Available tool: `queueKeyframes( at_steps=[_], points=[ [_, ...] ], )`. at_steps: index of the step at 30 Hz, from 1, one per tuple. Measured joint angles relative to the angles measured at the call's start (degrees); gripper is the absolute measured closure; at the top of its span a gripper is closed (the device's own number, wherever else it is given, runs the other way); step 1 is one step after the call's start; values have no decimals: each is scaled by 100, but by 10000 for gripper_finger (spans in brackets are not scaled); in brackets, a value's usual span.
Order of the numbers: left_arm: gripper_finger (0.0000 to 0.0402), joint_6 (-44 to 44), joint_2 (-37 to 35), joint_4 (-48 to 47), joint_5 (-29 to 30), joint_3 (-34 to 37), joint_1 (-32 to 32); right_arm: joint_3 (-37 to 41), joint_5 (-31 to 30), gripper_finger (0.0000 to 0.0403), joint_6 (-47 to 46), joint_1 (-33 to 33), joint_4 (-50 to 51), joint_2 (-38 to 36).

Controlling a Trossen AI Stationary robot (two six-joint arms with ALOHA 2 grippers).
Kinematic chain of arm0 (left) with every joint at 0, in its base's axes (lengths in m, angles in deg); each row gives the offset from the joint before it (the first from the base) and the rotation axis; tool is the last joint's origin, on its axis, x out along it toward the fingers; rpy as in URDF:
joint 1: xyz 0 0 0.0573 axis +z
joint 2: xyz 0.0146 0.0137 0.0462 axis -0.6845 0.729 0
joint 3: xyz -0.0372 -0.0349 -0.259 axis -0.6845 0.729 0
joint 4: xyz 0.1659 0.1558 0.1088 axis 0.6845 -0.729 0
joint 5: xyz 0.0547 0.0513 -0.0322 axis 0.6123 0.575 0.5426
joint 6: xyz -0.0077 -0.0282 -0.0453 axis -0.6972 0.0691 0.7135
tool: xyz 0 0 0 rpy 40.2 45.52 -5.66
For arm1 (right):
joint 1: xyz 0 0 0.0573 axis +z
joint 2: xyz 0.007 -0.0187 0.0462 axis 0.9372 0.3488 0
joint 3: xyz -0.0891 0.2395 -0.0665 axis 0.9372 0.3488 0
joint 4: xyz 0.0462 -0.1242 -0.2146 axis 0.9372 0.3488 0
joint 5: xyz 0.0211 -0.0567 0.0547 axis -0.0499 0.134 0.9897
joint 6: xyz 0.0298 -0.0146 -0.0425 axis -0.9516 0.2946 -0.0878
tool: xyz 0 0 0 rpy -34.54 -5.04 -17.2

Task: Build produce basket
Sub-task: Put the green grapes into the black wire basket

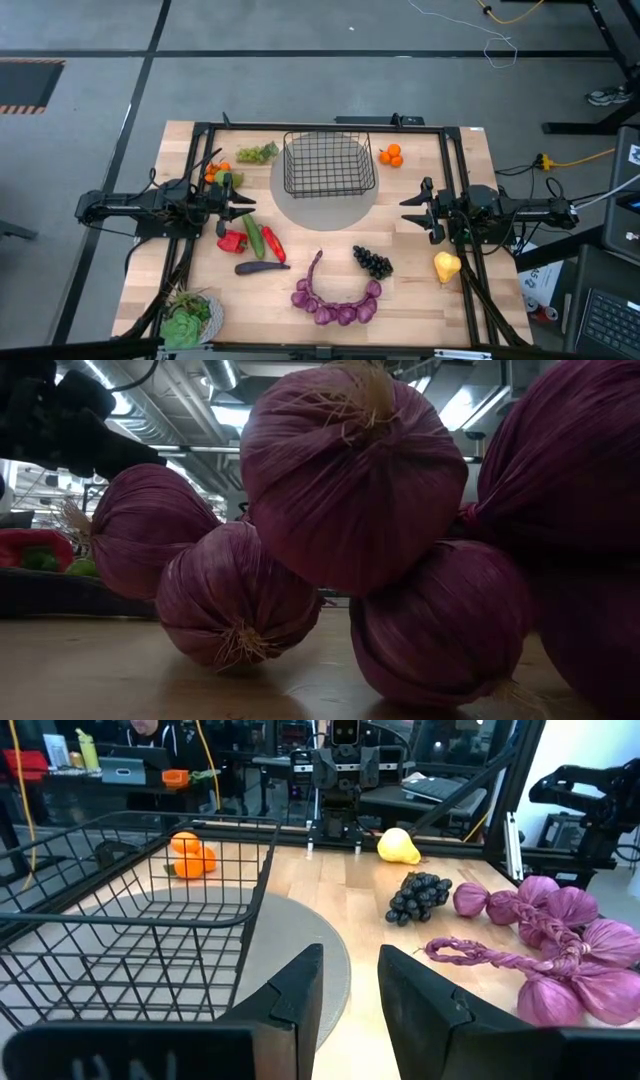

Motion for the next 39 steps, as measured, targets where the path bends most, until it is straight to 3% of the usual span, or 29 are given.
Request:
queueKeyframes(
  at_steps=[9,15,23,30,36,39],
  points=[
    [308,30,0,83,1,0,0,0,1,221,-2,0,0,0],
    [308,199,-2,1140,50,0,0,0,1,221,-1,0,0,-1],
    [308,-340,-1,2478,312,2,2,-2,1,221,-2,-1,-1,-1],
    [308,-278,0,2410,293,2,2,-1,0,221,0,0,0,0],
    [308,589,1,2399,-15,2,0,3,7,221,-118,2,-37,0],
    [308,1150,62,2265,-480,2,-19,4,7,221,-381,2,-134,0]
  ],
)
